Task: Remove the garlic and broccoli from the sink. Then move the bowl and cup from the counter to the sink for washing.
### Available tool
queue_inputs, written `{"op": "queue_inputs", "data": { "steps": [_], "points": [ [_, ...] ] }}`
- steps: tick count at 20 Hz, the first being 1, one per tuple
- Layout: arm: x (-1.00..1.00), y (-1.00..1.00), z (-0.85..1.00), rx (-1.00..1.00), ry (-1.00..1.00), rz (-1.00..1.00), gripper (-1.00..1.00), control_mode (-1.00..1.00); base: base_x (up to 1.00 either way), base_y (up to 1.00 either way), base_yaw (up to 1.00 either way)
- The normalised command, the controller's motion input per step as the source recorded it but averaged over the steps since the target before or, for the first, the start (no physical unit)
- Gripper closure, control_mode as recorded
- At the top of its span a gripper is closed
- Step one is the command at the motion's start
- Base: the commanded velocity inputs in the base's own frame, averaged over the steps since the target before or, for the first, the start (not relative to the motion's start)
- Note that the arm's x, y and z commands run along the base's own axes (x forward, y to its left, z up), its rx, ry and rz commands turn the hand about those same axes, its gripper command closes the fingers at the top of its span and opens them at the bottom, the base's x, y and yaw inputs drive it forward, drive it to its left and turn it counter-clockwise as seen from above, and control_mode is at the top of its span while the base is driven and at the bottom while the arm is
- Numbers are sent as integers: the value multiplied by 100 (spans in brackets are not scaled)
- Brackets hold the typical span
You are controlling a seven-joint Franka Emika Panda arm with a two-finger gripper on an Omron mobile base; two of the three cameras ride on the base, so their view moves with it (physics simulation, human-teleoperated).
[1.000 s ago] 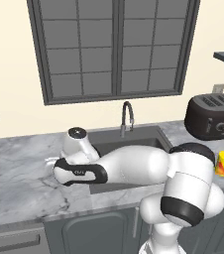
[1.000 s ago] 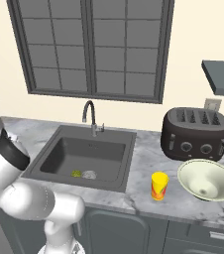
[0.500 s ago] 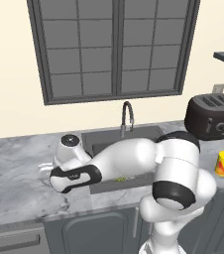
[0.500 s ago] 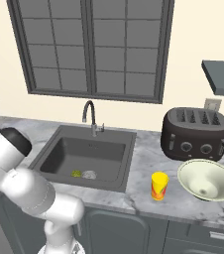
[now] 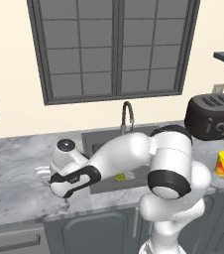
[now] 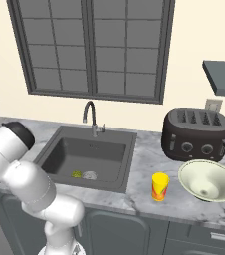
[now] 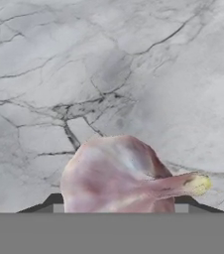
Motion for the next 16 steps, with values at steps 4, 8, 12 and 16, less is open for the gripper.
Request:
{"op": "queue_inputs", "data": {
  "steps": [4, 8, 12, 16],
  "points": [
    [0, 11, -15, 0, 1, -5, 100, -100, 0, 0, 0],
    [2, 11, -16, 0, 4, -4, 100, -100, 0, 0, 0],
    [4, 10, -16, 0, 6, -4, 100, -100, 0, 0, 0],
    [4, 9, -17, 0, 6, -5, 100, -100, 0, 0, 0]
  ]
}}
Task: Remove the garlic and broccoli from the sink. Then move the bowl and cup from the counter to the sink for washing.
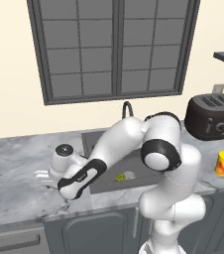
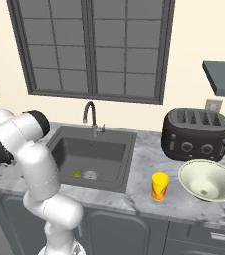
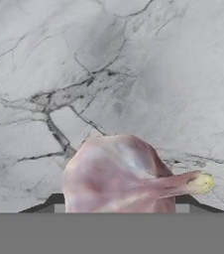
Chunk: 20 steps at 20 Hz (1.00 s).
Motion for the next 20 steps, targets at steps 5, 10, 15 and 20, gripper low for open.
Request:
{"op": "queue_inputs", "data": {
  "steps": [5, 10, 15, 20],
  "points": [
    [4, 11, -19, 0, 6, -5, 100, -100, 0, 0, 0],
    [4, 13, -17, 0, 4, -5, 100, -100, 0, 0, 0],
    [0, 10, -18, 0, 5, -7, -100, -100, 0, 0, 0],
    [0, -1, -6, 0, 4, -8, -100, -100, 0, 0, 0]
  ]
}}
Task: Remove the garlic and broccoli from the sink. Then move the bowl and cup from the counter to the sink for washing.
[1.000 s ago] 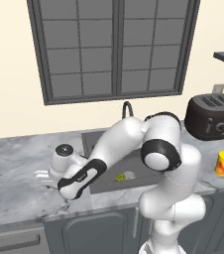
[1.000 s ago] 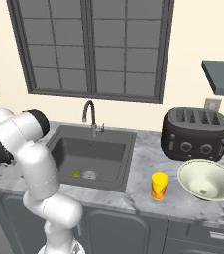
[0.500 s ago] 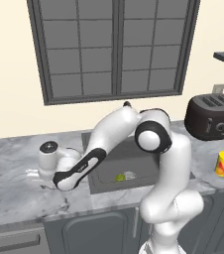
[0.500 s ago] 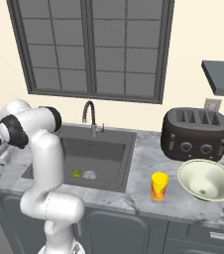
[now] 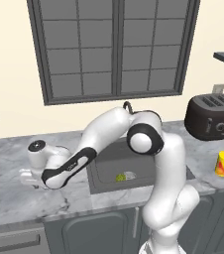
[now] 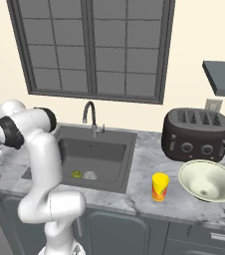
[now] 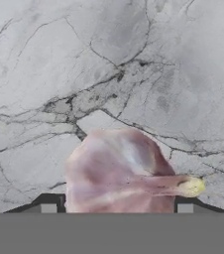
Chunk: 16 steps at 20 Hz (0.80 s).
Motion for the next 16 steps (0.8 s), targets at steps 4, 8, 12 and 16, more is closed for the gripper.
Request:
{"op": "queue_inputs", "data": {
  "steps": [4, 8, 12, 16],
  "points": [
    [0, -8, 0, 0, 1, -6, -100, -100, 0, 0, 0],
    [-4, -13, 0, 0, 0, -6, -100, -100, 0, 0, 0],
    [-7, -15, 8, 0, 1, -5, -100, -100, 0, 0, 0],
    [-4, -16, 22, 0, 1, -3, -100, -100, 0, 0, 0]
  ]
}}
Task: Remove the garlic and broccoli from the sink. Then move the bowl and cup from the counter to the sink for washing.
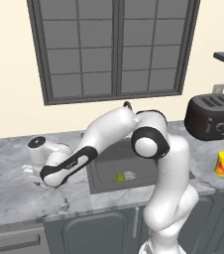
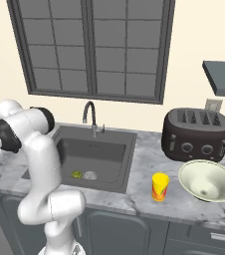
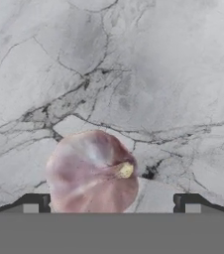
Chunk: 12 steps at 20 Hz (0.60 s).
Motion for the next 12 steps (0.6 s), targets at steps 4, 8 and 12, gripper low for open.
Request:
{"op": "queue_inputs", "data": {
  "steps": [4, 8, 12],
  "points": [
    [-3, -15, 29, 0, 0, -1, -100, -100, 0, 0, 0],
    [-4, -10, 30, 0, 0, 0, -100, -100, 0, 0, 0],
    [-6, -14, 30, 0, 0, 0, -100, -100, 0, 0, 0]
  ]
}}
